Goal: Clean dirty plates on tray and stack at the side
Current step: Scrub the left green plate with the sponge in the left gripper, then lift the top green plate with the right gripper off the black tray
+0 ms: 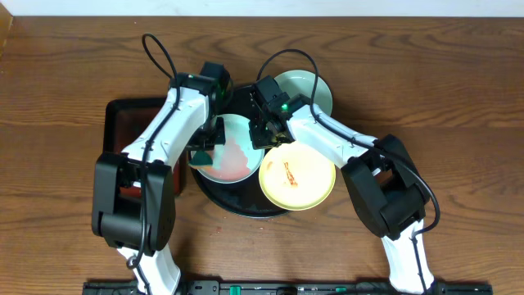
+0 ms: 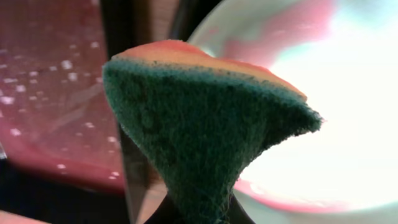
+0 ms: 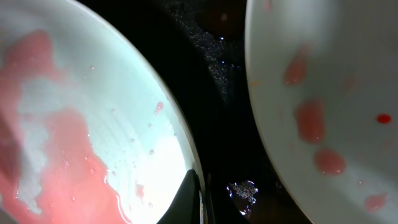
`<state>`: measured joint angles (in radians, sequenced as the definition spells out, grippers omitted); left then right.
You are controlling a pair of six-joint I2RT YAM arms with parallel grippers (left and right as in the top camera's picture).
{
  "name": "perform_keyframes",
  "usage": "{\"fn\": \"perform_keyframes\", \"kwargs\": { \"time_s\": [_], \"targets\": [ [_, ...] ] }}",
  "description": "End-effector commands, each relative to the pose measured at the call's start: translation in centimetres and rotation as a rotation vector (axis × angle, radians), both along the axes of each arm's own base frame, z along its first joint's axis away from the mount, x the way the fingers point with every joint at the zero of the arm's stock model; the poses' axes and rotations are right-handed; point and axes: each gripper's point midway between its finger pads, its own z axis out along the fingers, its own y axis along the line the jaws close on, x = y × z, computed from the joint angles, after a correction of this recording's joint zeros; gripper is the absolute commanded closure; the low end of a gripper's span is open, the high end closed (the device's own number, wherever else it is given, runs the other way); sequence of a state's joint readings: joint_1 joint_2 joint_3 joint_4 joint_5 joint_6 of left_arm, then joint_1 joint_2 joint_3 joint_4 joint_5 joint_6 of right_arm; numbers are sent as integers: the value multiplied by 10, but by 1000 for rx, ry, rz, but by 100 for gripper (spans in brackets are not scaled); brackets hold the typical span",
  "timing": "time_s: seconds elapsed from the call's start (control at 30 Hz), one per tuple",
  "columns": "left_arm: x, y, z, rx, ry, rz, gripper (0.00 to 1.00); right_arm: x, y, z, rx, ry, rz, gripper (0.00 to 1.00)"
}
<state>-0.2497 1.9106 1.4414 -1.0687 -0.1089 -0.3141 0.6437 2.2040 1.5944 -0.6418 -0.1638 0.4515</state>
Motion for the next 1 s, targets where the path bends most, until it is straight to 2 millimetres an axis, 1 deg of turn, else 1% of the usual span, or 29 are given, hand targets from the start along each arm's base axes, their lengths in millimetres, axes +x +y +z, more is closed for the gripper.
{"fn": "perform_keyframes", "kwargs": {
  "time_s": [0.0, 0.13, 0.27, 0.4, 0.5, 0.6, 0.73, 0.8, 0.87, 0.93, 0.97],
  "targets": [
    [8, -21, 26, -134, -56, -10, 93, -18, -14, -32, -96, 41, 64, 99],
    [9, -21, 36, -151, -82, -15, 93, -23, -10, -32, -71, 63, 76, 99],
    [11, -14, 36, -148, -85, 3, 92, -22, -9, -36, -69, 63, 77, 99],
    [15, -4, 36, -149, -98, 27, 93, -25, -9, -50, -74, 88, 80, 99],
    [17, 2, 36, -149, -101, 45, 93, -27, -7, -48, -55, 101, 86, 99],
    [17, 6, 36, -148, -101, 56, 93, -22, -3, -26, -21, 62, 107, 99],
    [17, 6, 36, -148, -101, 53, 93, -11, -2, 22, 9, -35, 115, 99],
    [17, 6, 36, -148, -102, 54, 93, -6, -8, 49, -5, -101, 99, 99],
    [17, 6, 36, -148, -102, 54, 93, -1, -16, 71, -38, -165, 78, 99],
    [17, 6, 36, -148, -102, 54, 93, 2, -28, 88, -90, -220, 54, 99],
    [17, 6, 36, -148, -102, 53, 92, 3, -32, 93, -112, -238, 45, 99]
  ]
}}
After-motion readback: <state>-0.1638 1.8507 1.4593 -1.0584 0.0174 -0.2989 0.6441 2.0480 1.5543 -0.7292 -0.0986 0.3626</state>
